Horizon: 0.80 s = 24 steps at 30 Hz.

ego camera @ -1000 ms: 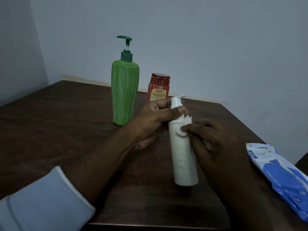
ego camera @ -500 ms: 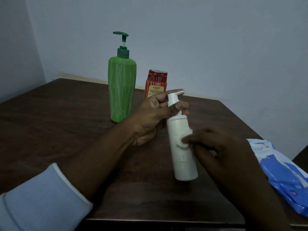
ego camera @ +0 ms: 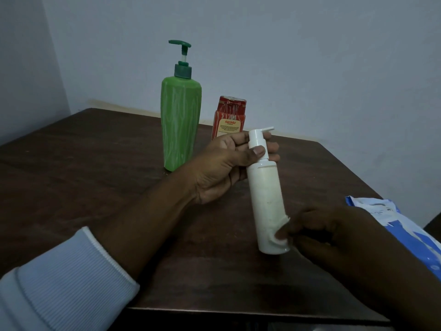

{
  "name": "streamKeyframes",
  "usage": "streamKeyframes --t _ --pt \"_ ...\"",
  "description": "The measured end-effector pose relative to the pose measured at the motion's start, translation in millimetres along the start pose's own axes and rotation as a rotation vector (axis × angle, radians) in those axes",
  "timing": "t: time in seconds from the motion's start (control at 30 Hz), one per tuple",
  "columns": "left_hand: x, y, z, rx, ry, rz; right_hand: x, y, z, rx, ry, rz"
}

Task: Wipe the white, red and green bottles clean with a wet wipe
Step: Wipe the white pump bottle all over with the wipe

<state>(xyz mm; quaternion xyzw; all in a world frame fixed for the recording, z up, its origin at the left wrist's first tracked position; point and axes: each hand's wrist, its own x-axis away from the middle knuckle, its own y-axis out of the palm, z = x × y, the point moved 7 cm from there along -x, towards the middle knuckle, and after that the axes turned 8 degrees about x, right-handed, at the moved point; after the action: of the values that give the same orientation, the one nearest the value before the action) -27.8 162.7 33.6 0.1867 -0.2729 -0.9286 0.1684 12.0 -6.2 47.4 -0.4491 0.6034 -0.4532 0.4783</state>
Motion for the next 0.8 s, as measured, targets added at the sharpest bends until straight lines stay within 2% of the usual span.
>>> streamKeyframes --t 0.07,0.2,0.3,0.37,0.4,0.5,0.53,0.6,0.63,0.77,0.8 --pt "0 2 0 -0.012 -0.002 -0.014 -2 2 -3 0.048 -0.006 0.024" --pt "1 5 1 -0.014 0.015 -0.027 -7 -13 -9 0.078 0.002 0.513" --pt "2 7 1 -0.021 0.023 -0.024 -10 -17 -7 0.025 0.027 0.696" --pt "3 6 1 -0.02 0.033 -0.011 -9 -18 -8 0.049 0.02 0.647" --pt "3 5 2 -0.02 0.035 -0.001 -8 -18 -7 0.038 0.019 0.548" --pt "2 5 2 -0.029 0.031 0.001 -4 -4 -1 -0.003 0.045 0.108" --pt "2 6 2 -0.031 0.029 -0.006 -1 1 -1 0.025 0.025 0.017" --pt "2 9 1 -0.033 0.029 -0.019 0 9 -3 0.073 0.013 -0.058" --pt "2 10 1 -0.036 0.031 -0.024 -2 8 -6 0.08 0.014 -0.028" --pt "2 8 1 -0.048 0.047 -0.02 -13 -18 -14 0.125 0.02 0.462" --pt "2 6 1 -0.049 0.048 -0.012 -16 -20 -13 0.121 0.029 0.527"
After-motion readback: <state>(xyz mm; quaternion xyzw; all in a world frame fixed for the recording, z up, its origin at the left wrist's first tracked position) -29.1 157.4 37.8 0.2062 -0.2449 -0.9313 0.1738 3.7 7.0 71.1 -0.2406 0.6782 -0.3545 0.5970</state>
